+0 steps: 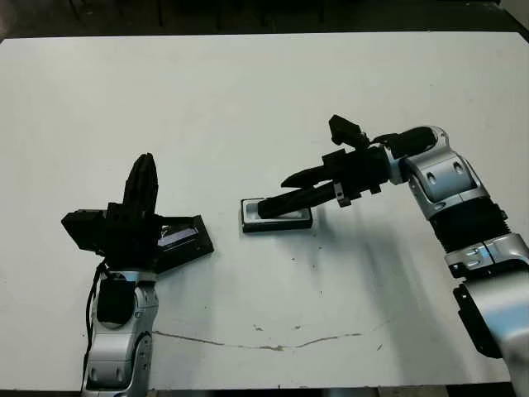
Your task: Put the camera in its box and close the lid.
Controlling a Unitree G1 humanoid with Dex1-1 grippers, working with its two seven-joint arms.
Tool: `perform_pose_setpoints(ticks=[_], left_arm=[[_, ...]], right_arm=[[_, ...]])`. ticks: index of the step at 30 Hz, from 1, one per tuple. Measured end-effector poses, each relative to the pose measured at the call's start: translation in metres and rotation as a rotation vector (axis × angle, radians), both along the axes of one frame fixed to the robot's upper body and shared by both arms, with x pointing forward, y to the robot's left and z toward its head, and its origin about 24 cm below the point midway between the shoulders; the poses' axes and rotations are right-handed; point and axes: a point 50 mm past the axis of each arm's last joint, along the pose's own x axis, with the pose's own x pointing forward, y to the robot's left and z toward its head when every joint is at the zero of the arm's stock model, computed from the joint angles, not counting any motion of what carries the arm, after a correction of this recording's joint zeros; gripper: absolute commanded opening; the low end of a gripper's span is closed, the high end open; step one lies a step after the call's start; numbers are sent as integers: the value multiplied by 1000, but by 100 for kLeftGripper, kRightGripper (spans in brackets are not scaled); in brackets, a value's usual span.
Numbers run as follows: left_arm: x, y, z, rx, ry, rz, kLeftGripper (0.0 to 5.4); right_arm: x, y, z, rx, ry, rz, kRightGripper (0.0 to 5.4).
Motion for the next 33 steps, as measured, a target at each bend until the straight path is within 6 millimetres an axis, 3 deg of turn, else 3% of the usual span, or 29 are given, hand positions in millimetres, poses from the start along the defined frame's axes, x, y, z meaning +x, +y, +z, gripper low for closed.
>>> perform_pose_setpoints(ticks=[15, 33], left_arm=[[0, -1, 0, -1, 0, -1, 0], [0, 0, 1, -11, 0, -2, 0]], right_arm=[[-5, 19, -5, -46, -21, 42, 78], [-4, 21, -19, -82, 15, 30, 78]])
